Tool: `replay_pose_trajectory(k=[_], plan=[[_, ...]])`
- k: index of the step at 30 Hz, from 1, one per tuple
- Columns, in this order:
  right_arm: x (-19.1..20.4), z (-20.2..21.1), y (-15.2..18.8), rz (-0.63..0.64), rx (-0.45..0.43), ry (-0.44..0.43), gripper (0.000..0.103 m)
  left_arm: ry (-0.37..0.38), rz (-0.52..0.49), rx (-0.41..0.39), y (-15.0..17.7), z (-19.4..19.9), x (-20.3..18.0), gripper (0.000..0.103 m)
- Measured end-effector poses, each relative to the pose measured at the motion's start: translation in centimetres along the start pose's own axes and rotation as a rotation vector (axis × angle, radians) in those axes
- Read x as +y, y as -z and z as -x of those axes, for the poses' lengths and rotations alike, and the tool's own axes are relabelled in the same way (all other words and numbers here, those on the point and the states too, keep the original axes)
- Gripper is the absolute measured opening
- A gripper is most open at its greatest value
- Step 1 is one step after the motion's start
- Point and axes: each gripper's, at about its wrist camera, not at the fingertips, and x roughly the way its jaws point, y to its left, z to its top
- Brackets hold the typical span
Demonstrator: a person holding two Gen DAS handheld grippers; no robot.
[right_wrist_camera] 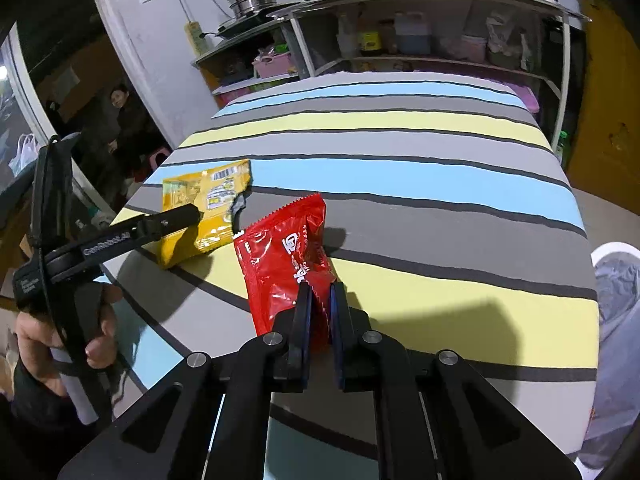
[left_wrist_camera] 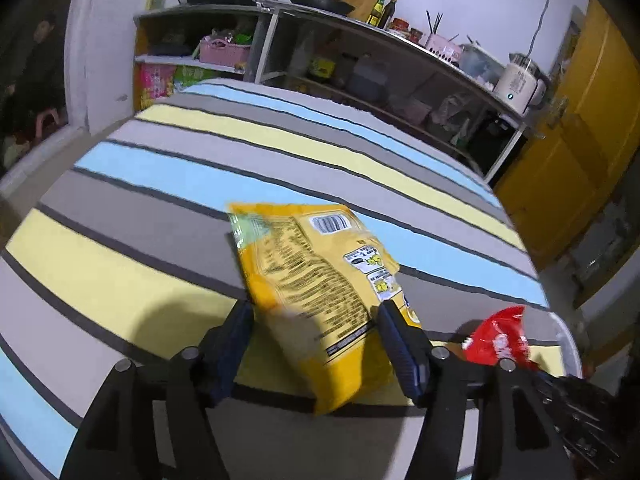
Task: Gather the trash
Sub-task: 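Grasp the red wrapper with the right tool while the left tool grasps the yellow packet, then carry the yellow packet and red wrapper over the white bin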
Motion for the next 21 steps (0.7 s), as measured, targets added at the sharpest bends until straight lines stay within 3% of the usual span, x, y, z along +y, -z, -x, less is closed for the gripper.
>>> replay_pose_trajectory(k=[5, 7, 8, 10, 11, 21], plan=[[-0.9, 0.7, 0.1, -0.024, -0.018, 0.008, 0.009, -0.065, -0.061, 0.012, -0.1, -0.6, -1.7, 0.062], [-1.2, 0.9, 0.2, -0.034, -0.026, 0.014, 0.009, -0.076, -0.079, 0.012, -0.1, -0.7, -2.1, 0.046], [-1.5, 1.1, 0.2, -0.041, -0.03, 0.017, 0.009, -0.074, -0.082, 0.01, -0.1, -0.6, -2.2, 0.044], [-1.7, 1.4, 0.3, -0.057, -0.036, 0.022, 0.009, -0.062, -0.086, 0.007, 0.0, -0.5, -2.3, 0.018], [-1.9, 1.5, 0.4, -0.063, -0.039, 0.023, 0.009, -0.057, -0.088, 0.01, 0.0, -0.4, -2.3, 0.013], [-2.4, 4.1, 1.2, -0.086, -0.08, 0.056, 0.009, 0.063, -0.17, -0.052, 1.2, 3.0, -4.6, 0.003]])
